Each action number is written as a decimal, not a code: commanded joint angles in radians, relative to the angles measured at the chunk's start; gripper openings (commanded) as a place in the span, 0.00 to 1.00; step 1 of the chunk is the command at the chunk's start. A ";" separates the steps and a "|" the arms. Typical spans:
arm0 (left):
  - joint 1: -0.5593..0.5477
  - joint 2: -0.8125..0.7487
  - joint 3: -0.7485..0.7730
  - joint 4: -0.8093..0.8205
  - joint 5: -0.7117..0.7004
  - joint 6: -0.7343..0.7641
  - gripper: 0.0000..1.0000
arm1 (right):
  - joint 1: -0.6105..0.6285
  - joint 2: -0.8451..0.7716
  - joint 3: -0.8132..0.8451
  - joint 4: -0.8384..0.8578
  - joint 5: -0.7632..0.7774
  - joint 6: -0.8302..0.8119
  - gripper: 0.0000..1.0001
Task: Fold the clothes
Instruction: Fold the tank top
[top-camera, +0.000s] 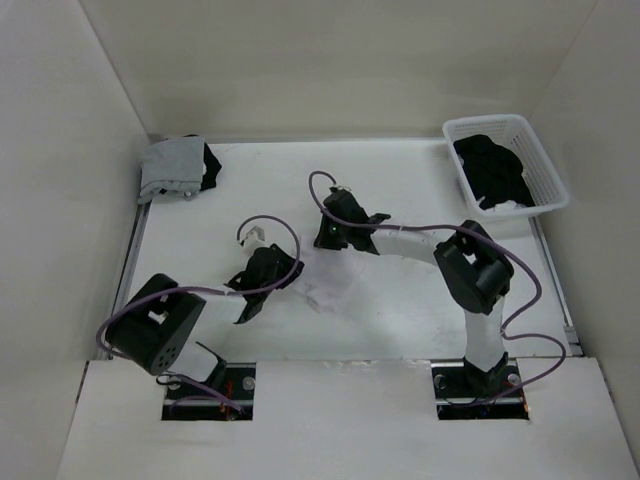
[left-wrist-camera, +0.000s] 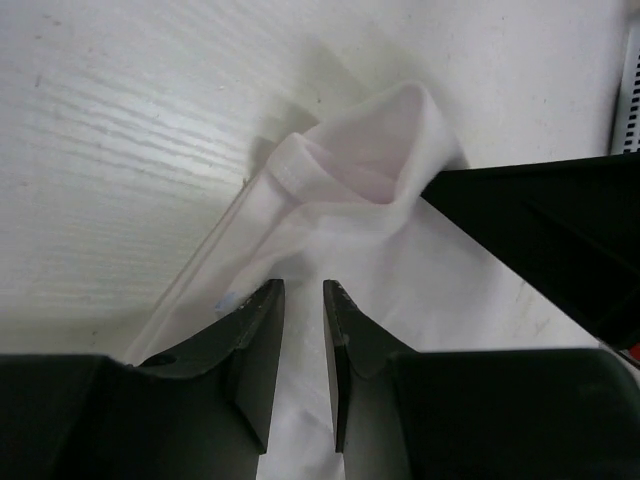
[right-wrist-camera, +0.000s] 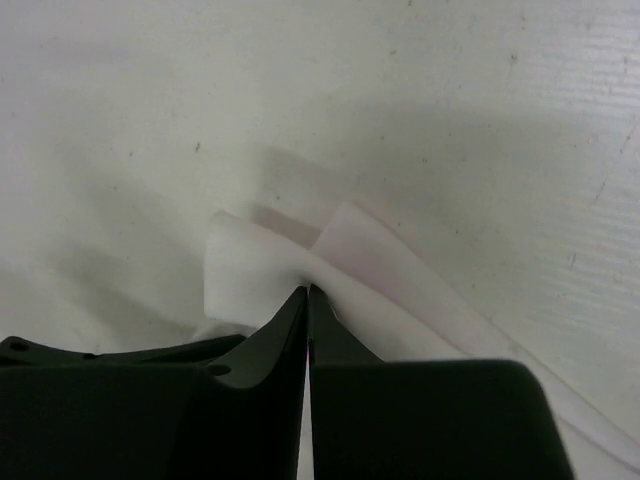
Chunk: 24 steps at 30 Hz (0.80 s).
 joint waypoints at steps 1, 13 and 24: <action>0.009 0.063 0.047 0.102 0.007 -0.009 0.22 | -0.026 0.058 0.059 0.062 -0.041 0.014 0.05; 0.000 -0.074 -0.022 0.023 0.035 -0.066 0.21 | -0.080 0.152 0.177 0.030 -0.036 0.020 0.05; 0.011 -0.435 -0.069 -0.338 -0.043 -0.048 0.44 | -0.080 -0.083 0.033 0.125 -0.028 -0.012 0.35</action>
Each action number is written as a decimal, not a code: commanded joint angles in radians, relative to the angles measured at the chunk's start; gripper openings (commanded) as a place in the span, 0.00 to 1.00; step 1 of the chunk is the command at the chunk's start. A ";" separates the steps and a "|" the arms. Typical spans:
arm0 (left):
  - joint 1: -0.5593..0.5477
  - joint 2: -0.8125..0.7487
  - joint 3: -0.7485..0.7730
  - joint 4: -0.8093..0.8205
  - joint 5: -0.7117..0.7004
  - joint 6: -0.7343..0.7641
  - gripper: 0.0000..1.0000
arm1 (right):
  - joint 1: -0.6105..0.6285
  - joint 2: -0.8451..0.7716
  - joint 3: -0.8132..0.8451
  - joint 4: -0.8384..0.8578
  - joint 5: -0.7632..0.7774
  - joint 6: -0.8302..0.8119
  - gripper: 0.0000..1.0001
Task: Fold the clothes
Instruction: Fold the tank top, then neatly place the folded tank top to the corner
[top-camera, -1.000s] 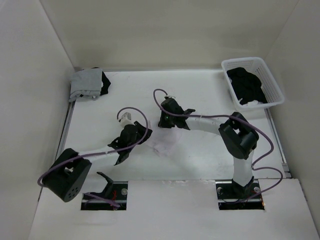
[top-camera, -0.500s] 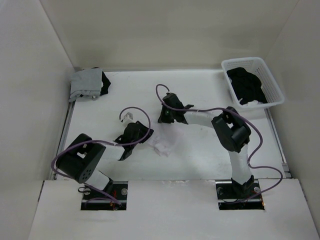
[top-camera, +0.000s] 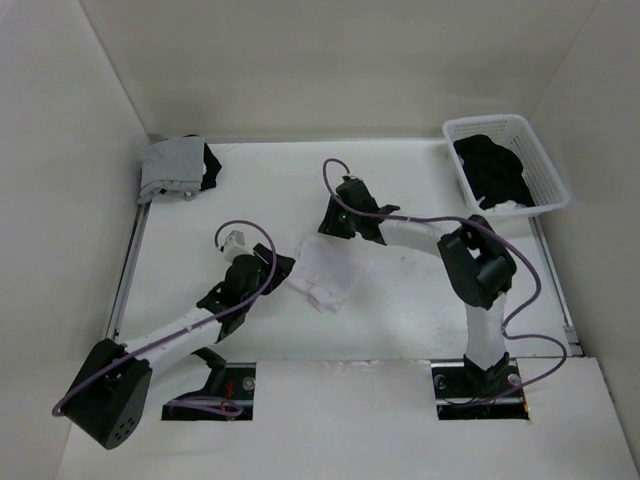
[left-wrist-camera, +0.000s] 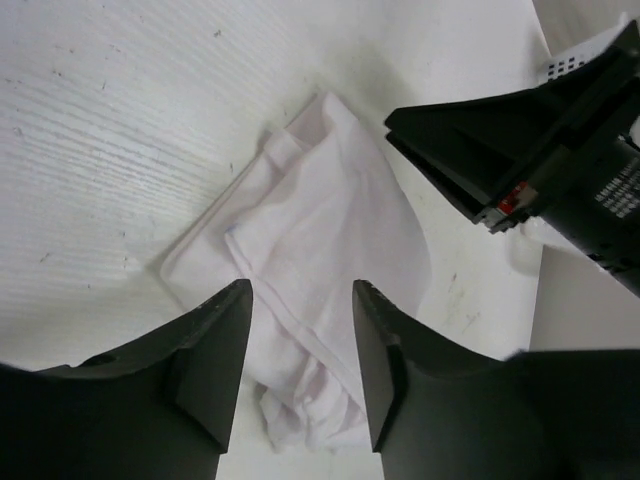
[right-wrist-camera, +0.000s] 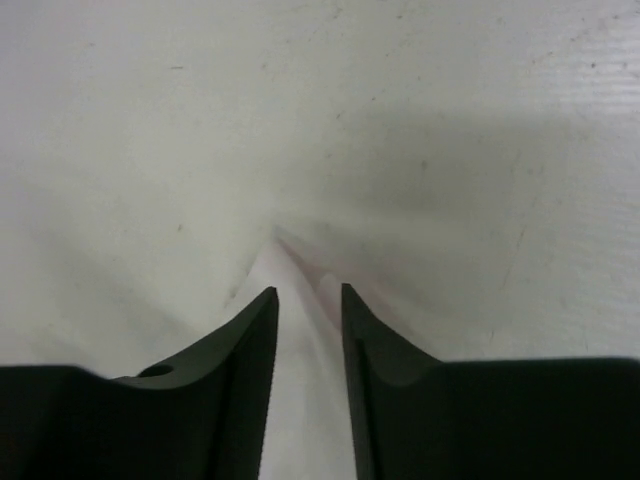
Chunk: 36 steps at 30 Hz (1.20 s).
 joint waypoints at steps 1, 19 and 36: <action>-0.024 -0.066 -0.017 -0.125 -0.003 -0.003 0.46 | 0.019 -0.203 -0.072 0.106 0.012 -0.033 0.39; -0.147 0.404 0.061 0.106 0.170 -0.215 0.53 | 0.117 -0.870 -0.603 0.137 0.176 -0.042 0.58; 0.116 0.813 0.689 0.116 0.228 0.029 0.00 | 0.107 -1.237 -0.781 0.028 0.234 0.027 0.59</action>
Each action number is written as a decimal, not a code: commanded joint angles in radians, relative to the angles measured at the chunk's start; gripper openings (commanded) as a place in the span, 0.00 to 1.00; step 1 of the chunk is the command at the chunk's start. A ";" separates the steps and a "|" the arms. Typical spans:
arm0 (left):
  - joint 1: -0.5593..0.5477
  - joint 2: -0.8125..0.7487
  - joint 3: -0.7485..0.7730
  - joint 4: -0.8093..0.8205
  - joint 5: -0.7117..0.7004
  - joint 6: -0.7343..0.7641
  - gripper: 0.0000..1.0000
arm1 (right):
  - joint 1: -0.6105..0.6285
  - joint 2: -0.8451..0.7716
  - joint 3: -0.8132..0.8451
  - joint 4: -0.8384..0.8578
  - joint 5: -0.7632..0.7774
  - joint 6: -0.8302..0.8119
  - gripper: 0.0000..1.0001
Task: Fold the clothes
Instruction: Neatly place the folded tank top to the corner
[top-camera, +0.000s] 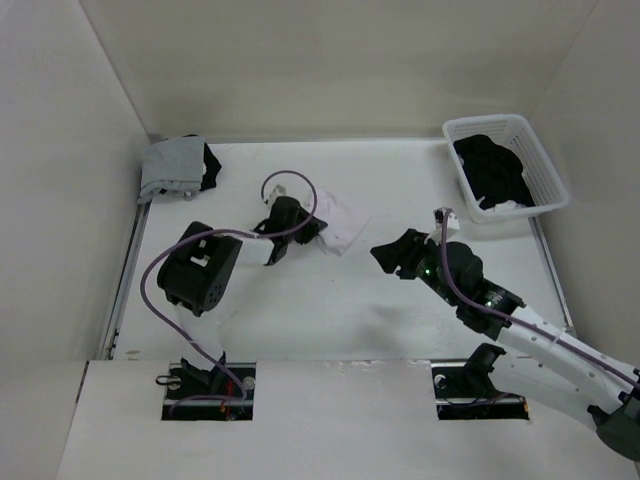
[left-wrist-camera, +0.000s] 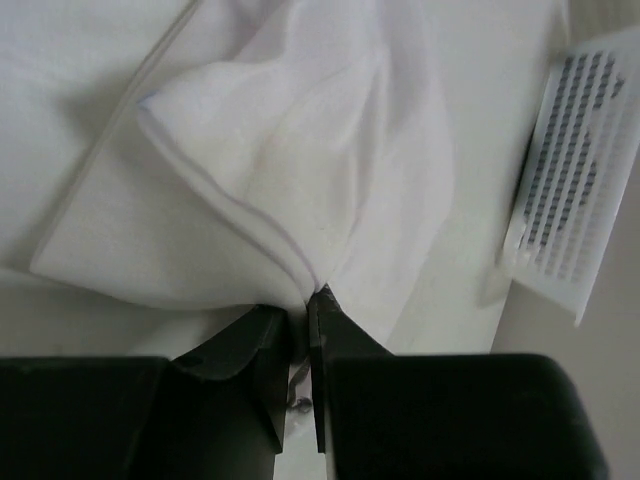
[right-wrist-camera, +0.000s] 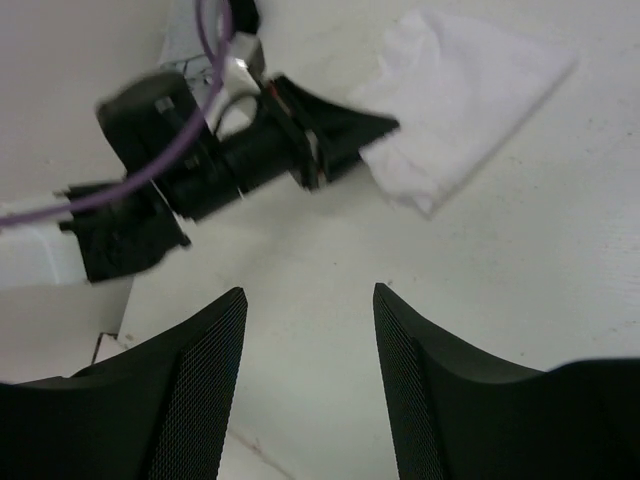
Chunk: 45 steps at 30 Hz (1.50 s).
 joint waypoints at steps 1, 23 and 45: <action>0.103 0.015 0.211 -0.104 0.017 0.143 0.00 | -0.016 -0.007 -0.023 -0.001 0.010 0.018 0.59; 0.854 0.098 0.567 -0.309 0.143 0.267 0.35 | -0.079 0.073 0.028 0.022 -0.125 -0.054 0.60; 0.348 -0.675 -0.153 -0.182 -0.354 0.121 0.45 | -0.079 0.228 0.152 -0.013 0.070 -0.112 0.04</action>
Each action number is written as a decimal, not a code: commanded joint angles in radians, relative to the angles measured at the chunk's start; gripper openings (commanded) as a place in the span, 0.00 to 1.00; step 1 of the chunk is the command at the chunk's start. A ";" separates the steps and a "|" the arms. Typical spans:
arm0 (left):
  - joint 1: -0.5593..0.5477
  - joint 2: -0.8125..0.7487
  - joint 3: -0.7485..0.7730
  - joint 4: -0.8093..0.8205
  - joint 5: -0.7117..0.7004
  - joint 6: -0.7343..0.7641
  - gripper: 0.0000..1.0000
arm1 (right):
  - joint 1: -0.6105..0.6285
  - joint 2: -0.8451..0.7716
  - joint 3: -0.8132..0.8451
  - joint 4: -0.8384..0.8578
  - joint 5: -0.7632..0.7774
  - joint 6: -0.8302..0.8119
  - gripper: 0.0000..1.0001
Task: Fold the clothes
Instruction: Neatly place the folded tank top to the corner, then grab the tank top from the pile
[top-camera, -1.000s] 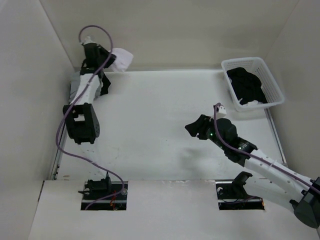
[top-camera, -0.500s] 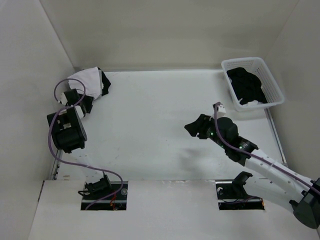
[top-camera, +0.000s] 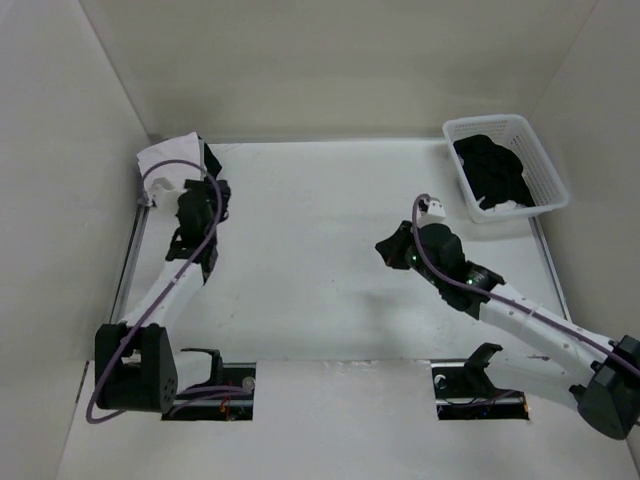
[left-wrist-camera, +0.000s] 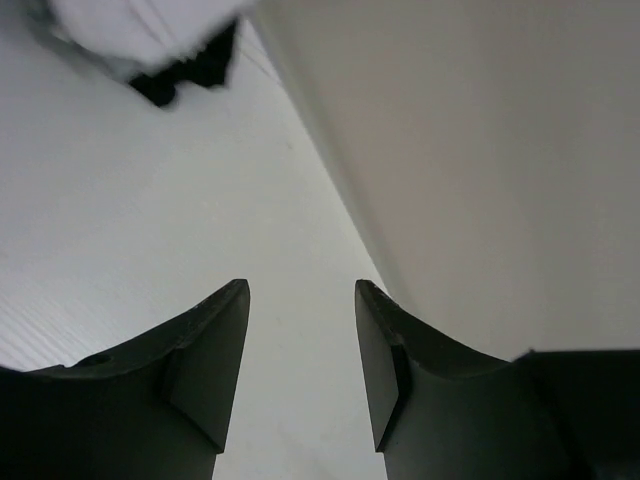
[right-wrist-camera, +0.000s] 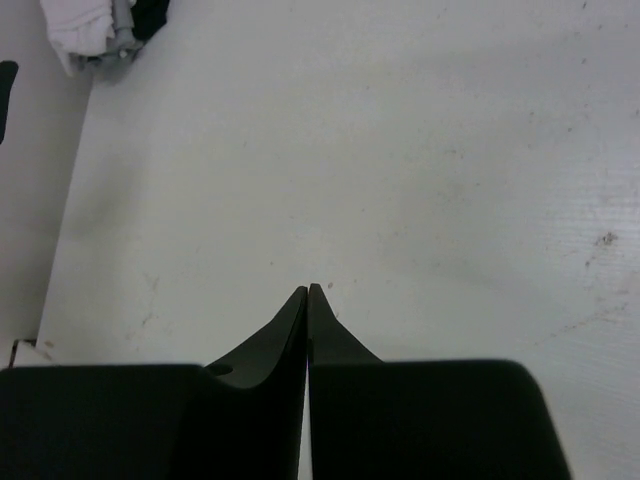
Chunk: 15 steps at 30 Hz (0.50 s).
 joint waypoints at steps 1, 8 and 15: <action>-0.254 -0.038 -0.015 0.033 -0.070 0.071 0.45 | -0.025 0.096 0.141 0.006 0.132 -0.057 0.04; -0.820 0.065 -0.014 0.033 -0.044 0.313 0.45 | -0.243 0.305 0.367 -0.003 0.295 -0.132 0.10; -1.020 0.083 -0.141 0.114 0.010 0.292 0.53 | -0.626 0.611 0.612 0.005 0.408 -0.212 0.39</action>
